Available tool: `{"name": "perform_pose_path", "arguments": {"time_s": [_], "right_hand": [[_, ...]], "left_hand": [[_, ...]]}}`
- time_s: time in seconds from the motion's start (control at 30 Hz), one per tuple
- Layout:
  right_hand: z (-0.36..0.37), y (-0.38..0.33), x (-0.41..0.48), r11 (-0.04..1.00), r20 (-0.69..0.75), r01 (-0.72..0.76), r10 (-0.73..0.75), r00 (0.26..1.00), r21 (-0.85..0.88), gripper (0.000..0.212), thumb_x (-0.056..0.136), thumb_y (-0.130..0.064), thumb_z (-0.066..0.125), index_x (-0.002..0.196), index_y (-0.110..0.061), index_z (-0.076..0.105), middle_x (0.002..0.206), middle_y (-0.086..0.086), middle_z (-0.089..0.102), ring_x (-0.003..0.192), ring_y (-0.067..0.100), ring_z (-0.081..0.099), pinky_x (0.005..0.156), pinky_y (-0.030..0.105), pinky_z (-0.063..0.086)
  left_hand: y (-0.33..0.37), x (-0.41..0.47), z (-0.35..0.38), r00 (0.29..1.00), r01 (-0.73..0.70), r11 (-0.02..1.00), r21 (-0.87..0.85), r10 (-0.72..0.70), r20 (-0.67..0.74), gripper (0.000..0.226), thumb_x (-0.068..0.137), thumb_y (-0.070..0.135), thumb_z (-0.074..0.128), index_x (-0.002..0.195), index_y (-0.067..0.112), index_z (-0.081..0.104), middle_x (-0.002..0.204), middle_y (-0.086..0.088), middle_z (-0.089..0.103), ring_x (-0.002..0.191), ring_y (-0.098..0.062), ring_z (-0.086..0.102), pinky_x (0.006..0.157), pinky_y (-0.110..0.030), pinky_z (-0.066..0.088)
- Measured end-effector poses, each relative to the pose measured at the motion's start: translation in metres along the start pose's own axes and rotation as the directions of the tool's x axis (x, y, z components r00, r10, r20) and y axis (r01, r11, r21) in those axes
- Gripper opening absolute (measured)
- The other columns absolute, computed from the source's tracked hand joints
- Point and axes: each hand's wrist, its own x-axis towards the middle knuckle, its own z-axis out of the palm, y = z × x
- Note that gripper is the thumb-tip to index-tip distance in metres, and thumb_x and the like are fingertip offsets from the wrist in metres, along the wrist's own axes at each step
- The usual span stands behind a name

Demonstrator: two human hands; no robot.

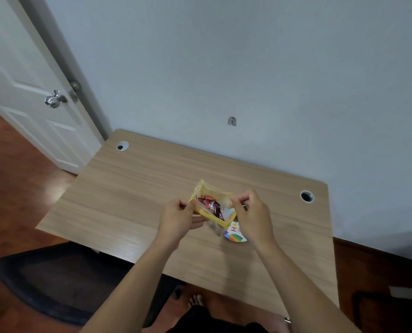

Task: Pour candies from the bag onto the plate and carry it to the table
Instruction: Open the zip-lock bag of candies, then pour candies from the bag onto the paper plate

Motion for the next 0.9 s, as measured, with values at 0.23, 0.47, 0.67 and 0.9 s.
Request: {"name": "perform_pose_path", "arguments": {"time_s": [0.23, 0.47, 0.67, 0.9], "right_hand": [[-0.039, 0.0, 0.023, 0.819, 0.208, 0.236, -0.146, 0.967, -0.523, 0.017, 0.104, -0.032, 0.06, 0.093, -0.019, 0.058, 0.082, 0.002, 0.07, 0.082, 0.034, 0.065, 0.068, 0.045, 0.053], [-0.044, -0.008, 0.025, 0.841, 0.179, 0.29, -0.232, 0.956, -0.458, 0.016, 0.103, -0.034, 0.065, 0.095, -0.021, 0.059, 0.083, 0.001, 0.074, 0.084, 0.033, 0.068, 0.071, 0.046, 0.057], [-0.059, 0.001, 0.021, 0.837, 0.336, 0.368, -0.239, 0.911, -0.405, 0.014, 0.101, -0.036, 0.069, 0.1, -0.024, 0.06, 0.089, -0.001, 0.079, 0.088, 0.033, 0.072, 0.075, 0.049, 0.058], [-0.075, -0.001, 0.015, 0.972, 0.358, 0.214, -0.168, 0.919, -0.093, 0.015, 0.098, -0.024, 0.08, 0.092, -0.017, 0.068, 0.086, -0.005, 0.084, 0.079, 0.021, 0.082, 0.078, 0.049, 0.065]], "left_hand": [[0.02, 0.009, -0.031, 0.997, -0.028, 0.689, 0.724, -0.035, 0.072, 0.029, 0.105, 0.028, 0.061, 0.09, 0.008, 0.075, 0.077, 0.002, 0.085, 0.078, -0.029, 0.083, 0.07, -0.038, 0.066], [0.019, 0.015, -0.053, 0.864, -0.057, 0.703, 0.709, -0.32, 0.387, 0.058, 0.108, 0.061, 0.045, 0.125, 0.014, 0.074, 0.111, 0.005, 0.086, 0.111, -0.02, 0.08, 0.095, -0.04, 0.062], [-0.043, 0.052, -0.074, 0.922, -0.309, 0.645, 0.699, 0.022, 0.387, 0.043, 0.111, 0.018, 0.057, 0.137, 0.052, 0.05, 0.15, 0.001, 0.066, 0.137, -0.024, 0.065, 0.114, -0.047, 0.053], [-0.057, 0.046, -0.01, 0.558, -0.823, 0.284, 0.492, 0.245, 0.793, 0.116, 0.085, 0.054, 0.084, 0.174, 0.027, 0.014, 0.181, 0.012, 0.013, 0.169, -0.014, 0.007, 0.136, -0.038, 0.014]]}}
